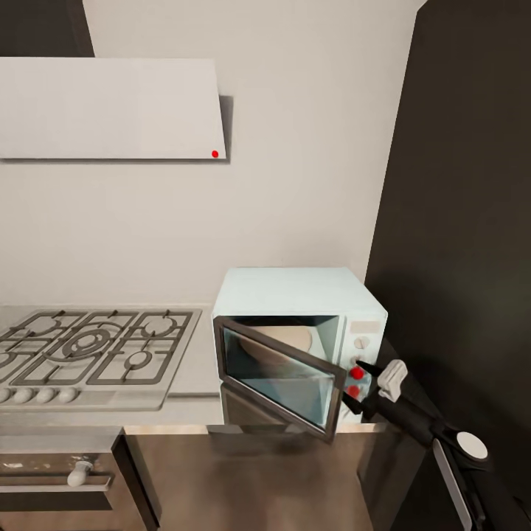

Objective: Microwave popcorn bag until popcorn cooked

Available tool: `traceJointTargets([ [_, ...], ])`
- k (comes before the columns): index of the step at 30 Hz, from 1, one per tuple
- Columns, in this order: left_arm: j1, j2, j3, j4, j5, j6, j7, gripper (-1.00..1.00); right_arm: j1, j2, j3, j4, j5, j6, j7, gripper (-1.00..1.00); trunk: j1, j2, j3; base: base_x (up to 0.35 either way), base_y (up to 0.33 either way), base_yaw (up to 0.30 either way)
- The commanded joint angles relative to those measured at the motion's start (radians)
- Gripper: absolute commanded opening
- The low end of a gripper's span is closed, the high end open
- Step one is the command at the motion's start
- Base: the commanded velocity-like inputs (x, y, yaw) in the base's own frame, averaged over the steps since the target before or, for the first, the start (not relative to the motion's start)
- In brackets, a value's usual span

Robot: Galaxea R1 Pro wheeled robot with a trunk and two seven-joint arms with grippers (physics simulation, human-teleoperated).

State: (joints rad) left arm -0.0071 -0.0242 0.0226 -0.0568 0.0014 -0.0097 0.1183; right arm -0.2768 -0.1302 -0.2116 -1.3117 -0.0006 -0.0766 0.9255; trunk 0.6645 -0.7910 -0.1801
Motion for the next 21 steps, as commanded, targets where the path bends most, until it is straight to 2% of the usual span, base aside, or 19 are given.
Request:
traceJointTargets([
  [1,-0.001,0.0,0.002,0.0,0.0,-0.001,0.003,1.0,-0.001,0.0,-0.003,0.002,0.0,-0.004,0.019,1.0,0.0,-0.001,-0.001,0.0,0.0,0.0],
  [10,-0.001,0.0,0.002,0.0,0.0,0.0,0.003,1.0,0.0,0.0,-0.009,0.008,0.002,0.01,0.047,1.0,0.0,-0.001,-0.001,0.0,0.0,0.007],
  [21,-0.001,0.0,0.002,0.0,0.0,-0.001,0.003,1.0,0.001,0.0,-0.009,0.012,0.002,0.01,0.046,1.0,0.0,-0.001,-0.001,0.0,0.0,0.219],
])
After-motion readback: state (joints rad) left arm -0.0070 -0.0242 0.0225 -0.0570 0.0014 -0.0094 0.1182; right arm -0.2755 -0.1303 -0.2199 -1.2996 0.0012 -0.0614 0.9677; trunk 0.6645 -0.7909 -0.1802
